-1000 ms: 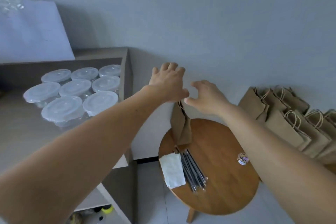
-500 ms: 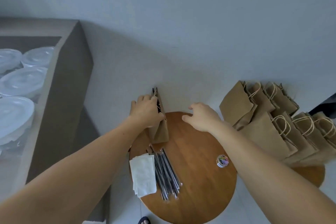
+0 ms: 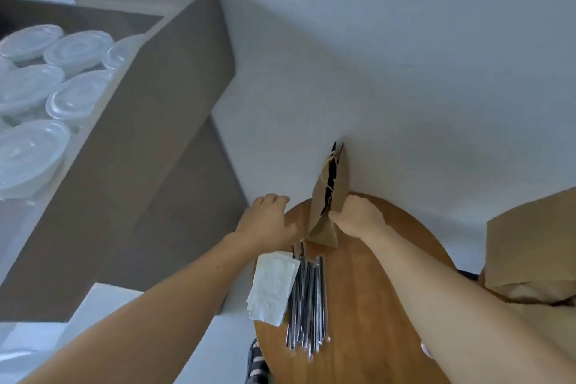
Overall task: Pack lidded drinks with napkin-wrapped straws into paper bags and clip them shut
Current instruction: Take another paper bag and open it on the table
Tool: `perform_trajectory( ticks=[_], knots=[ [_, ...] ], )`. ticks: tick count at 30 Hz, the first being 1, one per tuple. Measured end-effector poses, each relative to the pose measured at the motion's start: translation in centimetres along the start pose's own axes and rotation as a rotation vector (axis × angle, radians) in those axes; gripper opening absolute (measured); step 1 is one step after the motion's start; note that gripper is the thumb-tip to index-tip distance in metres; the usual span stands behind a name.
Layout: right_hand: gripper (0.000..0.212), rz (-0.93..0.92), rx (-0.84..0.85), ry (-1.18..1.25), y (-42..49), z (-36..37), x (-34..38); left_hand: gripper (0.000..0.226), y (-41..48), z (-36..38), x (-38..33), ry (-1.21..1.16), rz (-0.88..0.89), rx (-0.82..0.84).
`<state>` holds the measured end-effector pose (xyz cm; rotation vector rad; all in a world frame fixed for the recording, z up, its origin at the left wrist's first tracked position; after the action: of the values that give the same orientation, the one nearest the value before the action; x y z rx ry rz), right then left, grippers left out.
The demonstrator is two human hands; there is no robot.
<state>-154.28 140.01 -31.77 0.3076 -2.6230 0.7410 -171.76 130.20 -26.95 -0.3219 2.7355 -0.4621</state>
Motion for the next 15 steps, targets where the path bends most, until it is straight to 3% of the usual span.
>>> perform_trajectory(
  ticks=[3, 7, 10, 15],
  knots=[
    [0.037, -0.011, 0.016, 0.015, 1.8, 1.2, -0.2, 0.065, -1.3, 1.3, 0.7, -0.017, -0.07, 0.035],
    [0.032, -0.009, -0.106, -0.024, 1.9, 0.4, -1.0, 0.057, -2.1, 2.7, 0.8, -0.064, -0.089, 0.054],
    [0.033, -0.006, -0.158, -0.037, 0.3, -1.5, -2.4, 0.046, -1.5, 3.1, 0.0, -0.099, -0.036, 0.048],
    [0.041, -0.009, -0.162, -0.087, -6.0, -2.8, -5.2, 0.054, -0.5, 3.7, -2.3, -0.13, 0.105, 0.093]
  ],
)
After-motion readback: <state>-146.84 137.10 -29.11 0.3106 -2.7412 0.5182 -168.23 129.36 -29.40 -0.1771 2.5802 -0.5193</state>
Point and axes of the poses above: each hand's wrist, its own y-axis towards the middle knuckle, its own z-axis out of the palm, x = y × z, the point moved 5 cm from there along y, towards the middle knuckle, and after that the axes turned 1 degree about y, right-handed, at the moved point
